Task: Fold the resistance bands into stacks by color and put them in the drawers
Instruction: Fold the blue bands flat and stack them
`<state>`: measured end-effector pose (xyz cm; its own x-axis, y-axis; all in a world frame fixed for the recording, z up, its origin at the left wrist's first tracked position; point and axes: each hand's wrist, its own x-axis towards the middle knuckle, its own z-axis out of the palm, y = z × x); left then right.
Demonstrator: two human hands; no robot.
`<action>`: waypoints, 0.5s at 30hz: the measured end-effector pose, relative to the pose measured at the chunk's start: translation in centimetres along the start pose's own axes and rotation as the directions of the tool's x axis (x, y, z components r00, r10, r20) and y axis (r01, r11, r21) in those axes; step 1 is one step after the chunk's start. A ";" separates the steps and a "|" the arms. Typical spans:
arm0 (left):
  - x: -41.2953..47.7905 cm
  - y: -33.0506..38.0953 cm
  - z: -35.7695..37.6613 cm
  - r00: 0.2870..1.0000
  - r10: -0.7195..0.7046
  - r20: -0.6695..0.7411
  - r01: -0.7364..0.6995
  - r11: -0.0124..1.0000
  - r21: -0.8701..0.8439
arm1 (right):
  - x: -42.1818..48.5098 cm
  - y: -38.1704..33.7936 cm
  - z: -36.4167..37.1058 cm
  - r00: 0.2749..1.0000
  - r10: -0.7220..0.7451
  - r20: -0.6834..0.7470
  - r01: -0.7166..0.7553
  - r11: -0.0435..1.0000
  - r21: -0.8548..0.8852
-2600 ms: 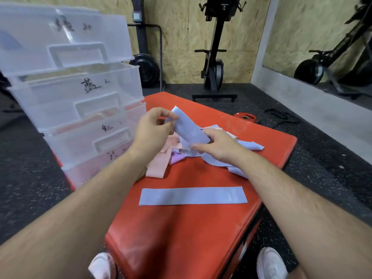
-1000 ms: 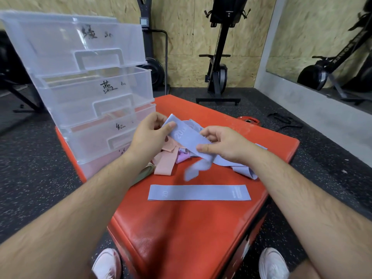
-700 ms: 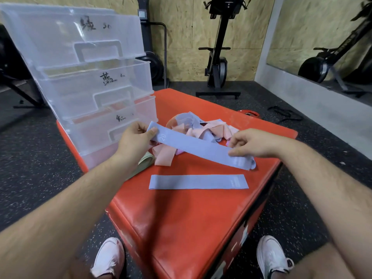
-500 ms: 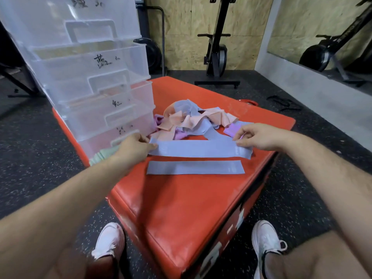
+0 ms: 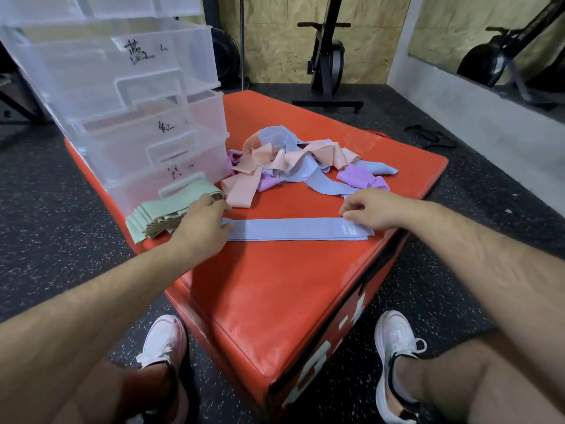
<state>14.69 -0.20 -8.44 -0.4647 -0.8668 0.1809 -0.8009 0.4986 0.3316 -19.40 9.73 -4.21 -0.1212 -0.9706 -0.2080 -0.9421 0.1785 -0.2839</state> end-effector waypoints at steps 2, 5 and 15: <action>-0.2 0.3 0.2 0.992 0.118 -0.038 -0.115 0.991 0.067 | 0.0 0.4 -0.5 0.998 0.001 0.060 0.002 0.999 -0.049; -0.4 1.2 0.1 0.967 0.250 0.055 -0.249 0.968 -0.019 | -0.6 0.8 -0.8 0.988 -0.009 0.156 0.010 1.000 -0.008; 0.8 1.0 0.5 0.918 0.362 0.162 -0.327 0.922 -0.206 | -1.4 0.1 -0.1 0.992 -0.088 0.095 0.093 0.994 -0.054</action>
<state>13.35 -0.38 -8.40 -0.7779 -0.6136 0.1356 -0.5086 0.7415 0.4376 -19.35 11.08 -3.82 -0.0078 -0.9629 -0.2699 -0.9648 0.0783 -0.2512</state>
